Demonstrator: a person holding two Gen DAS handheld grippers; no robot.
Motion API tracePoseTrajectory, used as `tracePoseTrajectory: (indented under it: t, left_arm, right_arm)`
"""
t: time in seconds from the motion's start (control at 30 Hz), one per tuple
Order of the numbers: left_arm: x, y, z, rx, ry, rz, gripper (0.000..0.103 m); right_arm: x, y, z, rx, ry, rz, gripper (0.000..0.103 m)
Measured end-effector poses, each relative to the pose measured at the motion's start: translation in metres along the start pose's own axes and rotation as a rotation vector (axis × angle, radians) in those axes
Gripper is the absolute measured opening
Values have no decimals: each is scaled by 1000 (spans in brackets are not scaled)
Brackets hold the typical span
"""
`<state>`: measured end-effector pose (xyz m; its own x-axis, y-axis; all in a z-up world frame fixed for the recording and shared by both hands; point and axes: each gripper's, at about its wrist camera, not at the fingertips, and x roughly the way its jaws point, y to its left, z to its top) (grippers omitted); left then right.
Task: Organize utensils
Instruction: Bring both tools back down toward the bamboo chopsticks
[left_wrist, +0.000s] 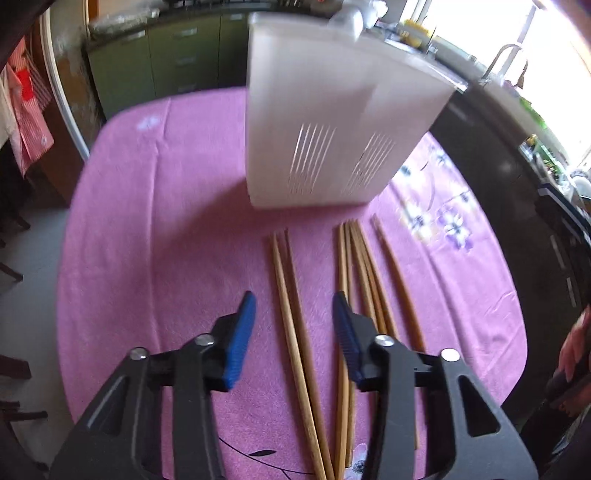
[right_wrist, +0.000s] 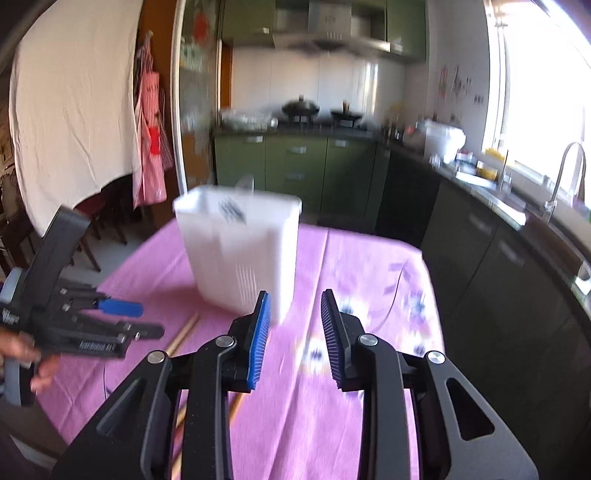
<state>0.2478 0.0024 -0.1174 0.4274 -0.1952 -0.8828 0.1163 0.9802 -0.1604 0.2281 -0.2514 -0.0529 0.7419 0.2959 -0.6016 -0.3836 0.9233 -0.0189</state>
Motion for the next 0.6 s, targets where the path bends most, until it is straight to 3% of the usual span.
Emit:
tracePoseTrajectory:
  t: [0.23, 0.33, 0.6]
  left_arm:
    - [23, -3, 9, -11, 75, 29, 27]
    - [33, -4, 12, -5, 97, 53, 20]
    - [62, -16, 17, 15, 132, 107, 17]
  right_arm:
    - [23, -3, -29, 39, 87, 46, 28]
    - [27, -3, -29, 50, 100, 56, 28]
    - [28, -6, -27, 61, 105, 65, 30]
